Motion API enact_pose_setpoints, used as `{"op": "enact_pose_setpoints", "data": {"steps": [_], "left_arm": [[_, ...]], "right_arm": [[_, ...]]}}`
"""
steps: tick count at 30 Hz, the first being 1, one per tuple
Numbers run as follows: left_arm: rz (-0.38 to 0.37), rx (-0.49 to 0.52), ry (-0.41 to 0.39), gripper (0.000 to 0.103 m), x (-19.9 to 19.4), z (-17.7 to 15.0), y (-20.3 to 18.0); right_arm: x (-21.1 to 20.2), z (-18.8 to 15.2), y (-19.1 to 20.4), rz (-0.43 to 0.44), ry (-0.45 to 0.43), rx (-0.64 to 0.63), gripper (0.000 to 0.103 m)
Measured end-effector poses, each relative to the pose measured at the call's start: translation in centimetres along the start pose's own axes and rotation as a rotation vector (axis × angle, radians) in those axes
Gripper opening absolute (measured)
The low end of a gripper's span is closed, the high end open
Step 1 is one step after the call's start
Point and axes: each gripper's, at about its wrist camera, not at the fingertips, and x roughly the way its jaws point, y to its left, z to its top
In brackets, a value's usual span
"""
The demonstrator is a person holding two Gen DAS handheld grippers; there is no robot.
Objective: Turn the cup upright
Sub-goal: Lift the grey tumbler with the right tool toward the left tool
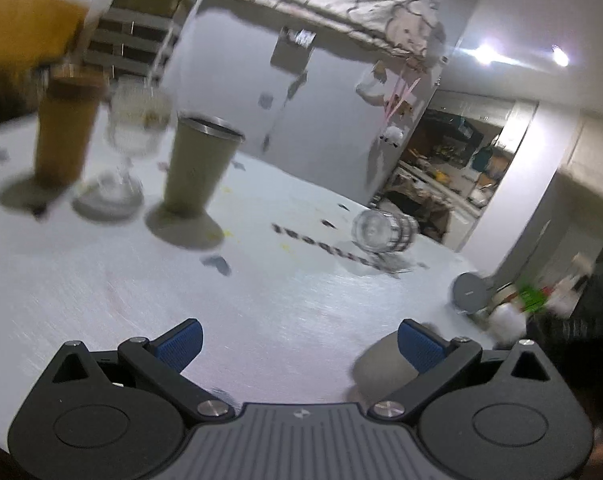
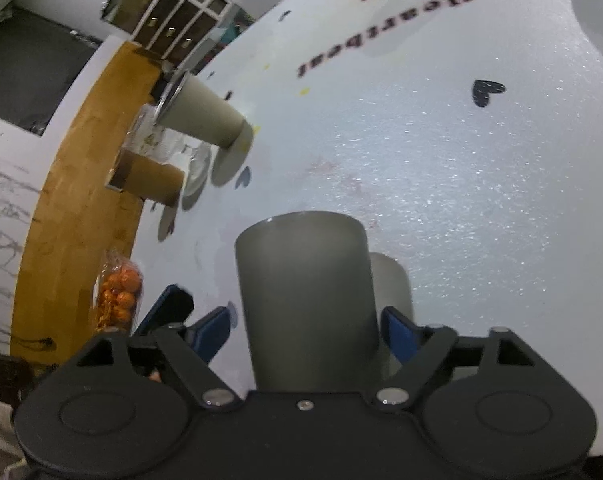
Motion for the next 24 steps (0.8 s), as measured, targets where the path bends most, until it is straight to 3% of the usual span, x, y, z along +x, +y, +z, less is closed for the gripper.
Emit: {"op": "enact_pose_setpoints", "data": {"steps": [5,9,19,21,24], "left_arm": [[-0.145,-0.118,0.153,0.095,1.7,0.8,0.4],[-0.208,-0.174,0.278,0.093,3.6,0.6,-0.2],[-0.185,-0.257,0.414,0.084,6.8,0.6,-1.1],[-0.176,-0.270,0.428,0.078,7.1,0.6,-0.9],[-0.175,-0.269,0.427,0.078,7.1,0.6,-0.9]], "right_arm": [[-1.8,-1.9,0.0,0.004,-0.030,-0.089,0.085],[-3.2,-3.5,-0.1,-0.032,-0.072,-0.163,0.080],[-3.0,-4.8,-0.7,0.034,-0.059,-0.239,0.069],[-2.7,-4.9,-0.9,0.028,-0.047,-0.243,0.064],[-2.8,-5.1,-1.2,0.031,-0.054,-0.242,0.065]]}}
